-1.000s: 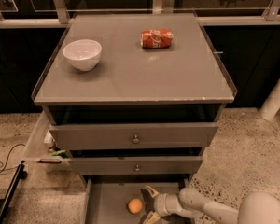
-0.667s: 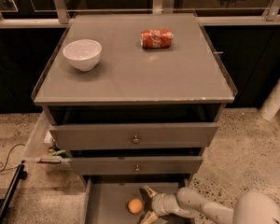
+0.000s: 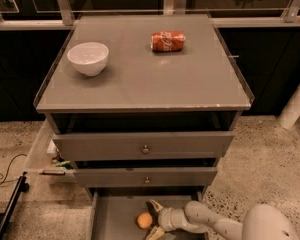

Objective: Pick orange from bottom drawer and place on counter

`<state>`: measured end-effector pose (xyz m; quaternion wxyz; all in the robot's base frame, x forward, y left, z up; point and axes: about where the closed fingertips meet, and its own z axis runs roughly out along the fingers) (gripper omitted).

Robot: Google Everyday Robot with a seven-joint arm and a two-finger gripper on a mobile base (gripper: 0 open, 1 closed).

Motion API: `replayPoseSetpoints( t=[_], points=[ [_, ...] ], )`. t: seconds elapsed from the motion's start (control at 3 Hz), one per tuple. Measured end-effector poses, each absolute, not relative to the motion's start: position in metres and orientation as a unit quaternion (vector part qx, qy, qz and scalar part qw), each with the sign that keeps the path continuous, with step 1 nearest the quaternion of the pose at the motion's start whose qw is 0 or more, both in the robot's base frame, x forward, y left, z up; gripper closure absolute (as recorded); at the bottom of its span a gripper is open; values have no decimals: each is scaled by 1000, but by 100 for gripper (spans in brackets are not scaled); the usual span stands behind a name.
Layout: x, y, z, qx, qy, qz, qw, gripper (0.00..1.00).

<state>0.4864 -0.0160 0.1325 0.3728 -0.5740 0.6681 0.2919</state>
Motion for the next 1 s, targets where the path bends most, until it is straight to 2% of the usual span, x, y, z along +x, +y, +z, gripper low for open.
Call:
replayPoseSetpoints(
  t=[0.33, 0.67, 1.0],
  points=[
    [485, -2, 131, -570, 667, 306, 369, 0],
    [485, -2, 131, -570, 667, 306, 369, 19],
    [485, -2, 131, -570, 667, 306, 369, 43]
  ],
)
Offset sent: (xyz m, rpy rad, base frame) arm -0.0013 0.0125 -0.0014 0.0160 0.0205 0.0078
